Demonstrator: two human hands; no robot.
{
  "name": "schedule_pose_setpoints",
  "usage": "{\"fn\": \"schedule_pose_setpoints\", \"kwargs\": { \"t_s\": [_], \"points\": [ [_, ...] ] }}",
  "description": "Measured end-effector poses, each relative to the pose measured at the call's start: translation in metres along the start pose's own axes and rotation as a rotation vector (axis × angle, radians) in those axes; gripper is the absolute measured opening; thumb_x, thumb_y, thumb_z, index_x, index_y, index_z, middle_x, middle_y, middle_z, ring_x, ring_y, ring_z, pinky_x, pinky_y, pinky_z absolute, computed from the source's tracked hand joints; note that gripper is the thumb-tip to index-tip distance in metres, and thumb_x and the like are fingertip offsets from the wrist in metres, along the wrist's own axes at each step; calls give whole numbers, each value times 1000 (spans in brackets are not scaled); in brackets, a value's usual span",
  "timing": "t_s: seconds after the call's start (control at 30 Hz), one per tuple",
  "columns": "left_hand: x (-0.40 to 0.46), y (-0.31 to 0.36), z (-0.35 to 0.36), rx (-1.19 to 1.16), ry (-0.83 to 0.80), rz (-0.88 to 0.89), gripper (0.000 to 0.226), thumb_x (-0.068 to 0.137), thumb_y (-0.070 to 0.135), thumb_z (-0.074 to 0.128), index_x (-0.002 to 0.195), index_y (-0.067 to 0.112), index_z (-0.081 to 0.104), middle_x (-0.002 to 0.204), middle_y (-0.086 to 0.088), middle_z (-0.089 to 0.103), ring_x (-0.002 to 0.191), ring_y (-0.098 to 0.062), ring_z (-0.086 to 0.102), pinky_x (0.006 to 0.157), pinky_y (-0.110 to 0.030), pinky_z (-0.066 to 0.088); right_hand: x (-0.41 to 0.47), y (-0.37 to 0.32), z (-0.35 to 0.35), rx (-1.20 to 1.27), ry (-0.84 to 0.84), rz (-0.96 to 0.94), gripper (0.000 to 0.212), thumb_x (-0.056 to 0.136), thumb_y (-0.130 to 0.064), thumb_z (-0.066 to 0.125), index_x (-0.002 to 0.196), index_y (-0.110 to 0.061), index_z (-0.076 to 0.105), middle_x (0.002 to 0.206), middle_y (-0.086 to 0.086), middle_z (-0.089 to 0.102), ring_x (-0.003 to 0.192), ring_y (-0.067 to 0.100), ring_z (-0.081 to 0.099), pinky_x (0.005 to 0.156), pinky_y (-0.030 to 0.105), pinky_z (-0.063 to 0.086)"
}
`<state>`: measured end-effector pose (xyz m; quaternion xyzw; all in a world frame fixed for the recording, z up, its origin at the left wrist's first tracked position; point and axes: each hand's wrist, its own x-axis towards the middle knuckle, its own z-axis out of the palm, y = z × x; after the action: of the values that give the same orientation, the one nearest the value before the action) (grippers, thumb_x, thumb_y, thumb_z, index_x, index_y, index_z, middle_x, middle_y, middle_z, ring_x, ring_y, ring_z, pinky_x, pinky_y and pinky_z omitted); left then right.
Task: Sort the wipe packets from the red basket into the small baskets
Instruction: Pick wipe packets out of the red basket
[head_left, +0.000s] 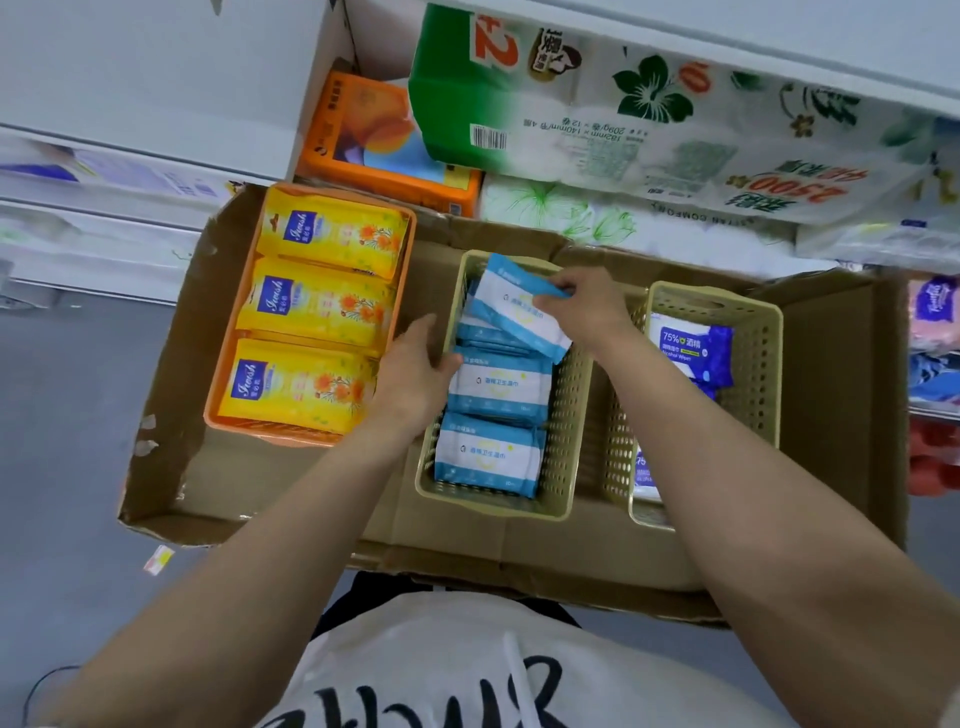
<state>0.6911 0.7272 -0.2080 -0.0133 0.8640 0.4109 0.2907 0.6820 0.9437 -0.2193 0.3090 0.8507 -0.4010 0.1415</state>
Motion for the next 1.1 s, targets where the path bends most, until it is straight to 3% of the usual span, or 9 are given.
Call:
{"fn": "schedule_pose_setpoints", "kwargs": {
  "t_s": [0.1,0.17,0.33,0.43,0.53,0.63,0.73,0.87,1.1],
  "points": [
    [1,-8,5,-85,-13,-50,40,97,19,56,136,26,51,118,7,59,112,-12,54,74,-14,41,12,0,9,-138,-43,-39,36,91,-27,69,124,-14,67,119,4,67,107,21,62,92,36,51],
    [4,-14,5,-130,11,-99,34,97,20,56,130,27,55,109,9,58,102,-10,55,63,-13,38,17,-1,18,-243,-28,-78,36,92,-28,66,127,-17,66,124,4,66,113,21,61,92,33,48],
    [12,-17,6,-102,-8,-139,32,95,23,59,126,33,55,91,14,57,87,-11,59,68,-32,53,11,4,40,-526,196,-136,29,94,-29,62,123,-26,66,114,7,67,114,27,55,84,36,48],
    [12,-18,5,-114,-33,-149,32,95,23,59,125,36,55,93,14,58,90,-13,60,72,-38,57,-3,10,53,-604,294,-166,39,93,-33,62,131,-25,59,123,7,58,122,29,42,90,37,42],
    [13,-21,4,-131,-53,-151,32,95,23,59,124,37,55,97,10,61,92,-13,61,73,-38,57,-11,11,62,-642,363,-183,53,88,-36,68,138,-30,51,125,9,50,117,30,41,88,38,43],
    [15,-22,4,-125,-53,-135,34,96,22,59,126,35,55,99,8,62,95,-12,60,65,-23,48,-2,12,57,-511,195,-207,58,92,-37,65,146,-29,45,128,9,48,121,28,40,97,37,42],
    [16,-23,5,-142,-69,-136,39,97,21,58,133,34,53,106,5,62,99,-13,60,61,-17,43,7,18,45,-451,60,-261,61,93,-33,64,149,-27,41,132,6,50,127,27,38,107,35,32],
    [15,-26,5,-159,-95,-104,46,98,20,56,140,36,49,114,4,62,102,-11,58,64,-15,44,3,25,46,-483,23,-343,59,92,-25,65,147,-28,43,140,5,52,132,27,40,112,36,30],
    [18,-28,6,-144,-96,-63,45,98,17,55,140,34,50,115,3,64,105,-12,59,67,-15,45,0,23,57,-527,26,-280,50,97,-19,59,144,-27,48,150,6,43,140,28,32,117,38,25]
  ]
}}
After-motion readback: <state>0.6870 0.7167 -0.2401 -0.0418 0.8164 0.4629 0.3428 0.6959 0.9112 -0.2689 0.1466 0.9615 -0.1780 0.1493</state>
